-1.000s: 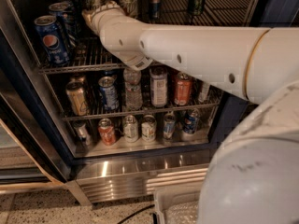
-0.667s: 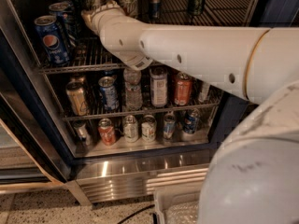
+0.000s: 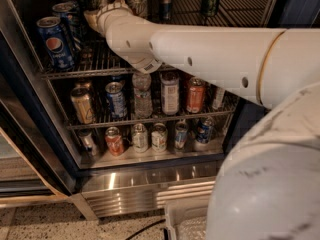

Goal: Pick 7up can from top shelf of fridge

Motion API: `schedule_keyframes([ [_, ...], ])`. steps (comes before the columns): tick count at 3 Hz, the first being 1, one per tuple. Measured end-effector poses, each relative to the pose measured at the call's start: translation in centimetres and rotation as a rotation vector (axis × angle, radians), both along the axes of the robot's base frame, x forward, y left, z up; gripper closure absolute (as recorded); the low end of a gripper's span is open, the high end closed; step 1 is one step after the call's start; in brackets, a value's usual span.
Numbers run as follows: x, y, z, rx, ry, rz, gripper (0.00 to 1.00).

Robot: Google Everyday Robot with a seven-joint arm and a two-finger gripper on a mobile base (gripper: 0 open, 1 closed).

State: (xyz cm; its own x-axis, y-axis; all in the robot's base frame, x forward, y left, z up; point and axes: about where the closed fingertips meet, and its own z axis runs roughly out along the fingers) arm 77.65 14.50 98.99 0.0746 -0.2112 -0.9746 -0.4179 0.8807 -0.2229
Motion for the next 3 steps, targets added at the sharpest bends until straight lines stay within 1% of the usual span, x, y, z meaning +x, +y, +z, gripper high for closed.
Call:
schedule_keyframes([
  [1, 1.0, 0.6, -0.2, -0.013, -0.001, 0.004, 0.35],
  [3, 2.5, 0.8, -1.3, -0.039, 0.010, -0.011, 0.38],
])
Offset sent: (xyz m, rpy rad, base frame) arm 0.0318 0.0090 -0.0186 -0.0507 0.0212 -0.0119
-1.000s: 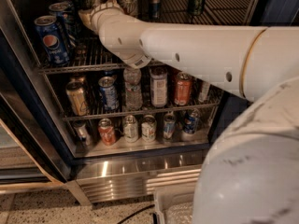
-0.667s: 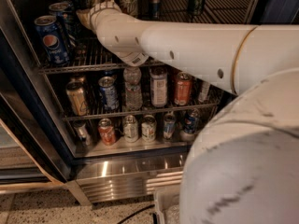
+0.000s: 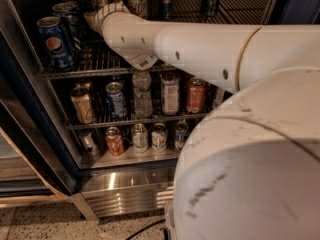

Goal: Pick 7up can from top shelf of fridge

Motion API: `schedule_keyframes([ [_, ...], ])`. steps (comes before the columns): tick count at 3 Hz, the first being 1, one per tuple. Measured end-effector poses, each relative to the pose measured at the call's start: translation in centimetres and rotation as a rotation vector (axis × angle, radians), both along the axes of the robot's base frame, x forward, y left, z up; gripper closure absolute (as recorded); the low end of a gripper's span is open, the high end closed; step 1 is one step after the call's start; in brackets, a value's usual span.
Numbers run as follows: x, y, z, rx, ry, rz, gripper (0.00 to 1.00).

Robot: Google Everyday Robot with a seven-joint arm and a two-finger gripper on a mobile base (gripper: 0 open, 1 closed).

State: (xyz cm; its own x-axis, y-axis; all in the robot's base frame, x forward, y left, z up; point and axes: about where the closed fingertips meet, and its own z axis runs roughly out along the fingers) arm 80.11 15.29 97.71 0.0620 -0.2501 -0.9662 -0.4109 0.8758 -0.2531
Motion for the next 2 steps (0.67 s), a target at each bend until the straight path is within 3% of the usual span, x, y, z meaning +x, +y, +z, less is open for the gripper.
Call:
schedule_keyframes([
  [2, 1.83, 0.51, -0.82, -0.011, 0.003, -0.032, 0.37],
])
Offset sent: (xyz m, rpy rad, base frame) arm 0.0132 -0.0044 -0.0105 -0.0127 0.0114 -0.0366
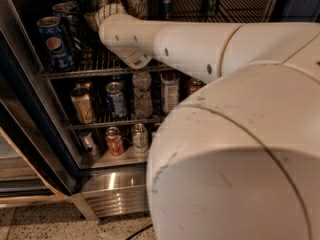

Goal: Pick 7up can from top shelf of fridge

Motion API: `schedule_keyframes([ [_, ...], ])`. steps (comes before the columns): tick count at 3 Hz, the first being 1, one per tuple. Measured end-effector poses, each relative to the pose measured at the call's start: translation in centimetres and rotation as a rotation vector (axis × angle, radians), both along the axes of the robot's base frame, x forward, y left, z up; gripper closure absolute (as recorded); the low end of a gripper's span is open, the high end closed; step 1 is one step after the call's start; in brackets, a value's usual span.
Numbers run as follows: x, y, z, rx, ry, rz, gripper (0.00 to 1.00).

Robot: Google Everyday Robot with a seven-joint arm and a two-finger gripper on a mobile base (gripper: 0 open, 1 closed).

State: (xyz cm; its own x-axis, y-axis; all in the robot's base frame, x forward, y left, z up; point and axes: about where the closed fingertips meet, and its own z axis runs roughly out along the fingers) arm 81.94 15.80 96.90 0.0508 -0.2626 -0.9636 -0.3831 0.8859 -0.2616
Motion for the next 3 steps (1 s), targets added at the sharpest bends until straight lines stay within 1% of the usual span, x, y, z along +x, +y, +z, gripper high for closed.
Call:
schedule_keyframes([
  [1, 0.65, -0.25, -0.09, 0.000, 0.000, -0.017, 0.36],
  [2, 0.65, -0.25, -0.09, 0.000, 0.000, -0.017, 0.55],
  [3, 0.65, -0.25, -0.09, 0.000, 0.000, -0.017, 0.79],
])
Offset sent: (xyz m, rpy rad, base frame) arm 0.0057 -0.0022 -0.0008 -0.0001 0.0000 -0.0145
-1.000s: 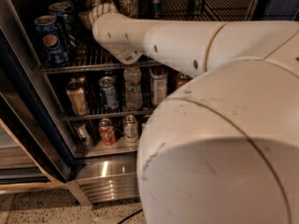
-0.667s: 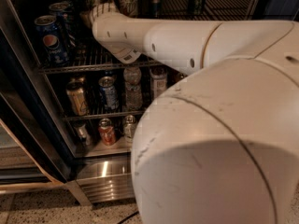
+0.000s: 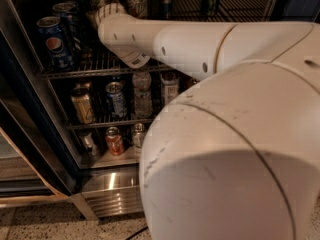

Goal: Pick 7up can from top shelf of fridge

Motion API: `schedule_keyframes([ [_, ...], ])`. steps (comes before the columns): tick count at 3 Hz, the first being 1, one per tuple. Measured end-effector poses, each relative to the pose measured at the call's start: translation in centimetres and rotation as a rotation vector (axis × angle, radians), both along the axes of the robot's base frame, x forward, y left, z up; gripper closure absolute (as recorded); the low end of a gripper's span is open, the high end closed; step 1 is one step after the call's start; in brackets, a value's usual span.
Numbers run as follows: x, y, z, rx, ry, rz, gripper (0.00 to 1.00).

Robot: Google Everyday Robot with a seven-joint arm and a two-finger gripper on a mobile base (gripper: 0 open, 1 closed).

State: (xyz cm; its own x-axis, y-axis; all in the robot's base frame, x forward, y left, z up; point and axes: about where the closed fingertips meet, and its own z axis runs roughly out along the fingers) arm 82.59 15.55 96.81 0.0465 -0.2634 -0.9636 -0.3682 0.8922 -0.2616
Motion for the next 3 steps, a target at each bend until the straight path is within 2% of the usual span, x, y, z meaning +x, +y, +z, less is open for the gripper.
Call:
schedule_keyframes([
  [1, 0.00, 0.01, 0.01, 0.000, 0.000, 0.000, 1.00],
  [3, -0.03, -0.08, 0.52, -0.001, 0.000, -0.011, 1.00],
])
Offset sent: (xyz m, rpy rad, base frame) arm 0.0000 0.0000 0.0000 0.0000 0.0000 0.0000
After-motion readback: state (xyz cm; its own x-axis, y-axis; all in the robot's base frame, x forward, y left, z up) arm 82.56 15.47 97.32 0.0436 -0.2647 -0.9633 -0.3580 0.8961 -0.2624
